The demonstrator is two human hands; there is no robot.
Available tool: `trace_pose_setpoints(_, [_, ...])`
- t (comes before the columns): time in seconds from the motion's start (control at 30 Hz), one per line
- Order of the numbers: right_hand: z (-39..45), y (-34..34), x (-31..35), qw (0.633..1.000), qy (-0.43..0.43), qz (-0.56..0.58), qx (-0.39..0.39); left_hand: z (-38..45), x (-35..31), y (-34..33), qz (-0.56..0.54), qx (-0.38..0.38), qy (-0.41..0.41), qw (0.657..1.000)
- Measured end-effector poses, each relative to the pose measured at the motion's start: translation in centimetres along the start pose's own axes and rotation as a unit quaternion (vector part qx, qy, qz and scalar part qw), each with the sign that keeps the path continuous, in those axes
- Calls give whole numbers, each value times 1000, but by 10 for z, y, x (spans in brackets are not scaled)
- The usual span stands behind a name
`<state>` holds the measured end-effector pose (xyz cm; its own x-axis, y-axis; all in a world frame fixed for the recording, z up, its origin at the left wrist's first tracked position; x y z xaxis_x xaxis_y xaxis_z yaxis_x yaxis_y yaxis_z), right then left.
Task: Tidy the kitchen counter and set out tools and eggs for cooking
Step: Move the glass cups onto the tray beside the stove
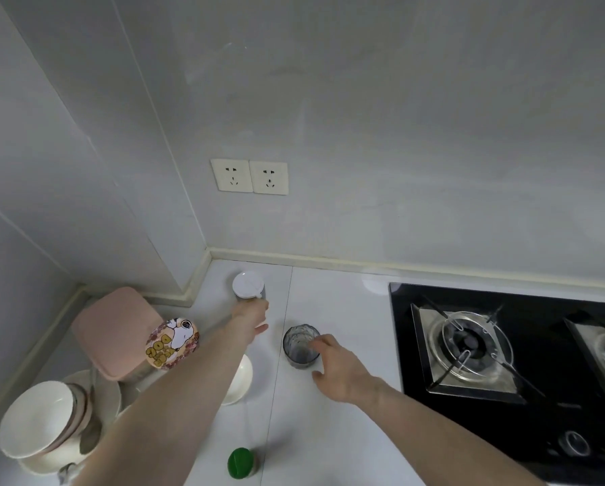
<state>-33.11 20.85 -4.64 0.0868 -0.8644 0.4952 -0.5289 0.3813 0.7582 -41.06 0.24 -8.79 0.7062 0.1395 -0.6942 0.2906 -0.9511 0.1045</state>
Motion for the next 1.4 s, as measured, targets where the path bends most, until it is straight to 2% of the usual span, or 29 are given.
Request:
trace_pose_setpoints(0.1, [8, -9, 4, 999, 4, -28, 15, 7, 8, -11, -33, 34, 35, 998])
trace_pose_setpoints(0.33, [17, -32, -2, 996, -16, -71, 49, 25, 9, -15, -99, 15, 48, 994])
trace_pose_setpoints(0.63, [20, -37, -9, 997, -32, -74, -6, -7, 13, 10, -33, -16, -43, 998])
trace_pose_setpoints(0.77, [18, -35, -19, 997, -57, -53, -22, -39, 25, 21, -3, -1, -78, 997])
trace_pose_setpoints(0.9, [9, -33, -22, 998, -33, -39, -27, -68, 34, 29, 13, 26, -96, 995])
trace_pose_setpoints(1.03, [-13, -18, -32, 998, -3, -33, -46, -100, 36, 29, 35, 30, -129, 991])
trace_pose_setpoints(1.2, [-63, 10, -65, 996, -11, 14, -89, -142, 41, 10, 53, 45, -158, 985])
trace_pose_setpoints(1.4, [-147, 57, -124, 982, -42, 82, -162, -185, 64, -58, 46, 103, -144, 983])
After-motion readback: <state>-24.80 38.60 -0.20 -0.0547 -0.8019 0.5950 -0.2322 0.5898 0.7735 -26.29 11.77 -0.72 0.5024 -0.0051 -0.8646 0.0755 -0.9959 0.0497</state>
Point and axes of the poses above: each hand's wrist, its own z-axis towards the middle knuckle, its own y-axis out of the back of the hand, x = y × z, the point moved 9 cm from there along z, towards the middle knuckle
